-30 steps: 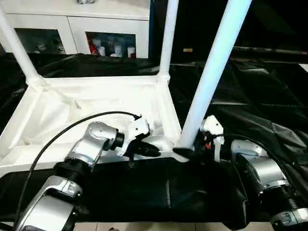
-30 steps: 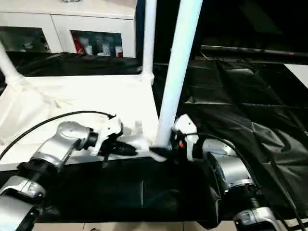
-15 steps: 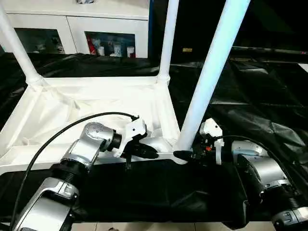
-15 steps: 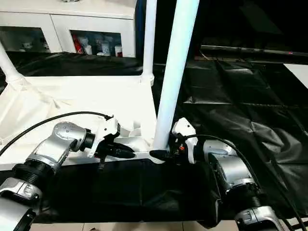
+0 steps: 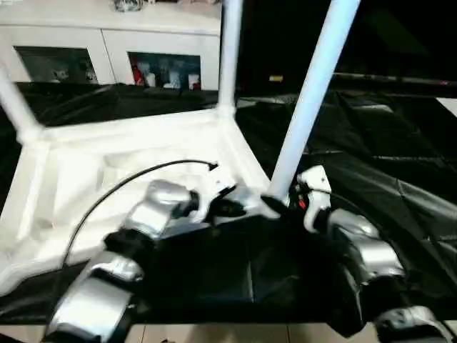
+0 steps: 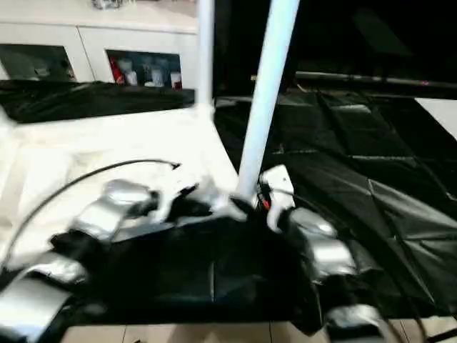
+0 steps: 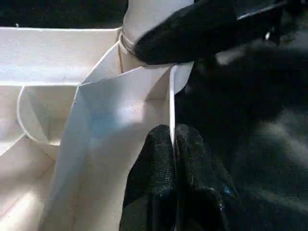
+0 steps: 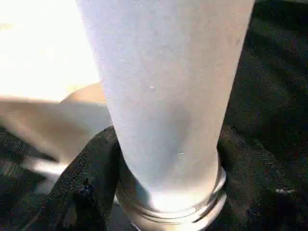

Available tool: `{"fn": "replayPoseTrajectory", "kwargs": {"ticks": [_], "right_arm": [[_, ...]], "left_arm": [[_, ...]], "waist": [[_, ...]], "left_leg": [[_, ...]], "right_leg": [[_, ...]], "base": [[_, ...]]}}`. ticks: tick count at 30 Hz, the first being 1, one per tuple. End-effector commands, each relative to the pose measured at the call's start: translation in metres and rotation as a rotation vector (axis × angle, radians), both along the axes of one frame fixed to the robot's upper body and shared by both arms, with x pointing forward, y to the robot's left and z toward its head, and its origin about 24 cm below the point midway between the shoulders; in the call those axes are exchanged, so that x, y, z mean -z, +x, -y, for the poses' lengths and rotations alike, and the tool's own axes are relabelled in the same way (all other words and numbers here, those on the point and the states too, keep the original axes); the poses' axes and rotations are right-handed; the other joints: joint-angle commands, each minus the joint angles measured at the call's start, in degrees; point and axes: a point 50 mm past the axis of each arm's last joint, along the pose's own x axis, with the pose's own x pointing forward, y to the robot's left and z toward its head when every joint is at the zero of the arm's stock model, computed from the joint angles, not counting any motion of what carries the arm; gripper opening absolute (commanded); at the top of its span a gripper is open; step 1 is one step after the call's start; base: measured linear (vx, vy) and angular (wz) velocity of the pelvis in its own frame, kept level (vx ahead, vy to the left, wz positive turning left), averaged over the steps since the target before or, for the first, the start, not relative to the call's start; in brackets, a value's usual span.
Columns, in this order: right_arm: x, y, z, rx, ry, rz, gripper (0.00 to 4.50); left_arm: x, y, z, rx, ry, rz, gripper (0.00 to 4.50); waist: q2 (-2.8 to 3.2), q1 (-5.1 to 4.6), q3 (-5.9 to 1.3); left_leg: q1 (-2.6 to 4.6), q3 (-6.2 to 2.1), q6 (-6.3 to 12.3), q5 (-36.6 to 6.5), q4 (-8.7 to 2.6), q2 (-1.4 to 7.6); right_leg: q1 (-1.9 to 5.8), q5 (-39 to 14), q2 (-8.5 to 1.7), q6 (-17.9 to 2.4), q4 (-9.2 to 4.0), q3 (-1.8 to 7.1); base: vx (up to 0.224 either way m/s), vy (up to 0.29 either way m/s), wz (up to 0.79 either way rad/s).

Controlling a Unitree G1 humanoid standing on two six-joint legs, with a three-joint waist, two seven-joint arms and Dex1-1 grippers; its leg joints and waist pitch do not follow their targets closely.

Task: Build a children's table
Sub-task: Rotate leg to tighten

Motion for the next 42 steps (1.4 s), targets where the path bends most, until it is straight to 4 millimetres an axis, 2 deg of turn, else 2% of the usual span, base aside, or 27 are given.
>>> {"fn": "replayPoseTrajectory", "kwargs": {"ticks": [1, 2, 3, 5, 7, 9, 10, 11, 12, 14, 15, 18, 19, 20, 21, 22, 23, 24, 26, 28, 30, 31, 36, 37, 38, 40, 42], "right_arm": [[0.018, -0.004, -0.016, 0.073, -0.046, -0.09, 2.67], [0.018, -0.004, -0.016, 0.073, -0.046, -0.09, 2.67], [0.015, -0.002, -0.029, 0.095, -0.062, -0.075, 2.67], [0.012, -0.001, -0.037, 0.09, -0.055, -0.065, 2.67], [0.009, 0.0, -0.043, 0.082, -0.044, -0.05, 2.67], [0.002, 0.002, -0.041, 0.045, -0.026, -0.006, 2.67], [0.0, 0.003, -0.038, 0.035, -0.029, 0.013, 3.01], [-0.002, 0.004, -0.035, 0.028, -0.046, 0.037, 3.01], [-0.003, 0.004, -0.033, 0.025, -0.056, 0.049, 3.34], [-0.005, 0.004, -0.025, -0.007, -0.059, 0.061, 3.39], [-0.009, 0.006, -0.015, -0.023, -0.061, 0.07, 3.39], [-0.011, 0.004, -0.009, -0.091, -0.056, 0.065, 3.8], [-0.013, 0.002, -0.005, -0.14, -0.059, 0.065, 3.8], [-0.013, 0.0, -0.003, -0.169, -0.059, 0.064, 3.8], [-0.018, -0.008, 0.006, -0.302, -0.06, 0.063, 3.8], [-0.018, -0.008, 0.006, -0.302, -0.06, 0.063, 3.8], [-0.019, -0.009, 0.008, -0.324, -0.056, 0.061, 3.8], [-0.021, -0.012, 0.011, -0.357, -0.049, 0.061, 3.8], [-0.026, -0.015, 0.016, -0.415, -0.033, 0.061, 3.8], [-0.029, -0.018, 0.017, -0.46, -0.023, 0.071, 3.8], [-0.032, -0.019, 0.017, -0.481, -0.013, 0.079, 3.8], [-0.033, -0.02, 0.017, -0.495, -0.005, 0.081, 3.8], [-0.035, -0.023, 0.017, -0.57, 0.002, 0.075, 3.8], [-0.035, -0.024, 0.017, -0.579, 0.001, 0.072, 3.52], [-0.033, -0.025, 0.017, -0.591, -0.005, 0.063, 3.52], [-0.03, -0.027, 0.018, -0.619, -0.025, 0.046, 3.4], [-0.028, -0.027, 0.019, -0.623, -0.032, 0.042, 3.16]], "left_arm": [[0.012, 0.001, 0.012, -0.127, 0.036, -0.009, 0.0], [0.012, 0.001, 0.012, -0.127, 0.036, -0.009, 0.0], [0.013, 0.001, 0.023, -0.124, 0.053, 0.002, 0.0], [0.013, 0.0, 0.027, -0.114, 0.063, 0.01, 0.0], [0.014, 0.0, 0.03, -0.104, 0.07, 0.015, 0.0], [0.014, 0.0, 0.028, -0.086, 0.068, 0.012, 0.0], [0.014, 0.0, 0.026, -0.087, 0.068, 0.014, 0.0], [0.014, 0.0, 0.025, -0.081, 0.067, 0.017, 0.0], [0.014, 0.0, 0.024, -0.076, 0.066, 0.019, 0.0], [0.014, 0.0, 0.02, -0.059, 0.059, 0.019, 0.0], [0.014, -0.001, 0.015, -0.038, 0.046, 0.021, 0.0], [0.015, -0.001, 0.009, -0.026, 0.045, 0.018, 0.0], [0.014, -0.002, 0.006, -0.004, 0.036, 0.018, 0.0], [0.015, -0.003, 0.004, 0.002, 0.036, 0.014, 0.0], [0.014, -0.006, -0.006, 0.055, 0.025, 0.009, 0.0], [0.014, -0.006, -0.006, 0.055, 0.025, 0.009, 0.0], [0.014, -0.007, -0.009, 0.068, 0.028, 0.003, 0.0], [0.012, -0.009, -0.011, 0.103, 0.005, -0.003, 0.0], [0.007, -0.016, -0.016, 0.184, -0.05, -0.031, 0.0], [0.005, -0.022, -0.022, 0.248, -0.065, -0.05, 0.0], [0.005, -0.025, -0.025, 0.271, -0.064, -0.059, 0.0], [0.005, -0.026, -0.027, 0.279, -0.064, -0.062, 0.0], [0.006, -0.029, -0.035, 0.283, -0.067, -0.077, 0.0], [0.005, -0.03, -0.036, 0.283, -0.066, -0.078, 0.0], [0.005, -0.03, -0.037, 0.278, -0.064, -0.077, 0.0], [0.005, -0.03, -0.039, 0.268, -0.059, -0.078, 0.0], [0.005, -0.03, -0.041, 0.261, -0.057, -0.077, 0.0]], "waist": [[-0.08, 0.01, -2.38], [-0.21, -0.04, -2.37], [-0.17, 0.03, -2.39], [-0.2, 0.09, -2.44], [-0.16, 0.23, -2.41], [-0.19, 0.22, -2.31], [-0.22, 0.18, -2.31], [-0.16, 0.23, -2.31], [-0.14, 0.27, -2.46], [-0.2, 0.32, -2.6], [-0.19, 0.34, -2.55], [-0.26, 0.32, -2.62], [-0.36, 0.42, -2.63], [-0.31, 0.41, -2.64], [-0.2, 0.6, -2.64], [-0.49, 0.74, -2.69], [-0.43, 0.79, -2.74], [-0.49, 0.62, -2.8], [-0.59, 0.53, -2.86], [-0.29, 0.41, -3.16], [-0.27, 0.39, -3.31], [-0.06, 0.47, -3.31], [0.07, 1.04, -3.16], [0.03, 1.15, -3.1], [-0.41, 1.11, -3.09], [-0.21, 1.16, -2.94], [-0.44, 1.21, -3.0]], "left_leg": [[1.12, -1.55, -1.1, -19.31, -4.9, 2.23], [1.12, -1.54, -1.12, -19.44, -4.9, 2.2], [0.89, -1.58, -0.96, -19.15, -4.99, 2.1], [0.98, -1.56, -0.86, -19.35, -4.94, 2.1], [0.65, -1.62, -0.54, -19.01, -5.1, 2.11], [0.69, -1.68, -0.51, -19.81, -5.18, 2.14], [0.66, -1.75, -0.58, -20.36, -5.21, 2.16], [0.7, -1.79, -0.6, -20.51, -5.26, 2.18], [0.8, -1.75, -0.49, -20.3, -5.22, 2.26], [0.43, -1.68, 0.01, -18.24, -5.23, 2.29], [0.29, -1.62, 0.54, -17.57, -5.24, 2.29], [0.27, -1.47, 1.12, -17.0, -5.05, 2.31], [0.11, -1.46, 1.72, -16.12, -4.97, 2.29], [0.03, -1.38, 1.88, -15.79, -4.93, 2.3], [0.1, -1.36, 2.42, -15.31, -4.86, 2.27], [-0.12, -1.28, 3.25, -14.57, -4.7, 2.36], [0.03, -1.24, 3.45, -14.05, -4.69, 2.4], [-0.44, -1.3, 3.64, -12.58, -4.72, 2.3], [-0.44, -1.32, 3.74, -11.01, -4.69, 2.45], [-0.14, -1.13, 4.67, -8.62, -4.34, 2.58], [-0.04, -0.93, 5.87, -6.26, -4.05, 2.55], [0.07, -0.85, 6.37, -5.47, -3.99, 2.57], [0.31, -0.64, 5.95, -7.24, -3.97, 2.71], [0.33, -0.6, 5.56, -7.99, -4.01, 2.69], [0.28, -0.56, 5.43, -8.31, -4.02, 2.66], [0.27, -0.66, 4.51, -9.55, -4.14, 2.61], [0.26, -0.69, 4.17, -9.33, -4.14, 2.56]], "right_leg": [[0.83, -24.92, -3.16, -8.06, -6.07, 2.01], [0.82, -24.53, -3.06, -8.05, -6.09, 2.0], [0.98, -24.32, -3.12, -7.69, -6.1, 1.96], [0.94, -24.02, -3.1, -7.53, -6.11, 1.97], [1.17, -23.17, -3.12, -7.22, -6.08, 1.97], [1.08, -24.04, -3.14, -6.92, -6.18, 1.92], [1.07, -24.98, -3.22, -6.66, -6.27, 1.89], [1.07, -25.23, -3.25, -6.55, -6.33, 1.87], [1.08, -24.42, -3.26, -6.69, -6.31, 1.88], [1.44, -20.68, -3.16, -7.48, -5.95, 1.83], [1.53, -19.34, -3.17, -7.96, -5.9, 1.82], [1.66, -17.82, -3.16, -8.85, -5.73, 1.84], [1.94, -17.2, -3.15, -9.18, -5.71, 1.78], [1.91, -16.85, -3.21, -9.33, -5.63, 1.84], [1.99, -16.53, -3.26, -9.5, -5.66, 1.82], [2.23, -15.38, -3.23, -9.47, -5.5, 1.87], [2.06, -14.93, -3.24, -9.69, -5.49, 1.86], [2.38, -14.19, -3.33, -9.97, -5.21, 1.8], [2.44, -13.22, -3.27, -10.7, -5.01, 1.67], [2.37, -7.39, -3.15, -13.23, -4.29, 1.75], [2.33, -1.98, -2.92, -14.97, -3.61, 1.72], [2.3, -0.02, -2.81, -15.79, -3.4, 1.63], [2.31, -0.73, -2.82, -16.24, -3.34, 1.66], [2.3, -2.1, -2.89, -15.88, -3.5, 1.72], [2.35, -2.79, -2.9, -15.66, -3.57, 1.73], [2.27, -6.38, -3.05, -14.57, -3.93, 1.81], [2.28, -7.04, -3.02, -13.99, -3.9, 1.83]], "base": [[0.0, 0.0, 0.0], [0.0, 0.0, 0.0], [0.0, 0.0, 0.0], [0.0, 0.0, 0.0], [0.0, 0.0, 0.0], [0.0, 0.0, 0.0], [0.0, 0.0, 0.0], [0.0, 0.0, 0.0], [0.0, 0.0, 0.0], [0.0, 0.0, 0.0], [0.0, 0.0, 0.0], [0.0, 0.0, 0.0], [0.0, 0.0, 0.0], [0.0, 0.0, 0.0], [0.0, 0.0, 0.0], [0.0, 0.0, 0.0], [0.0, 0.0, 0.0], [0.0, 0.0, 0.0], [0.0, 0.0, 0.0], [0.0, 0.0, 0.0], [0.0, 0.0, 0.0], [0.0, 0.0, 0.0], [0.0, 0.0, 0.0], [0.0, 0.0, 0.0], [0.0, 0.0, 0.0], [0.0, 0.0, 0.0], [0.0, 0.0, 0.0]]}}
